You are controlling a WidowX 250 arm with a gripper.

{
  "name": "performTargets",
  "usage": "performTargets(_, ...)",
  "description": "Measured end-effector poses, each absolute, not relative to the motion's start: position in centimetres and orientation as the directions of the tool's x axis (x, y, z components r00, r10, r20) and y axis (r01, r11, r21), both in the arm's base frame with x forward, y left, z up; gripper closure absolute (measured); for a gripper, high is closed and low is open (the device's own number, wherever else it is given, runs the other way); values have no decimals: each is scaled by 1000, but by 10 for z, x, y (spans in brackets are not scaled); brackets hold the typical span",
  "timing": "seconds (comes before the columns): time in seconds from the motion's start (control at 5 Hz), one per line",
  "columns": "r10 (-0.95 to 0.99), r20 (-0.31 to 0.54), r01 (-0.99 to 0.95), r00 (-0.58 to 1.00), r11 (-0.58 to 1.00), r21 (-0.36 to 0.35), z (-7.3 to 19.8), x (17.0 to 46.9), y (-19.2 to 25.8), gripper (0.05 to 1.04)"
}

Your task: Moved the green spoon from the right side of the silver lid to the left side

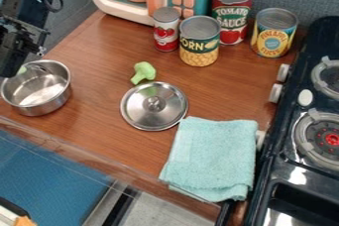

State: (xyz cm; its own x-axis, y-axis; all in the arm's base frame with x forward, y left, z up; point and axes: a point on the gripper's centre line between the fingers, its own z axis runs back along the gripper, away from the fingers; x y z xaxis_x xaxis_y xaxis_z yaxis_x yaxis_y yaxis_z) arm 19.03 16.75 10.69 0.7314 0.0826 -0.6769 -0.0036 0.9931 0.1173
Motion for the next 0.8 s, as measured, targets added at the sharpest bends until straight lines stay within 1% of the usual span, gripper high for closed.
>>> performTargets(0.6,62,-694,26,718,993,116,90,197,171,695)
performTargets(0.8,63,-695,34,716,991,126,86,202,171,695)
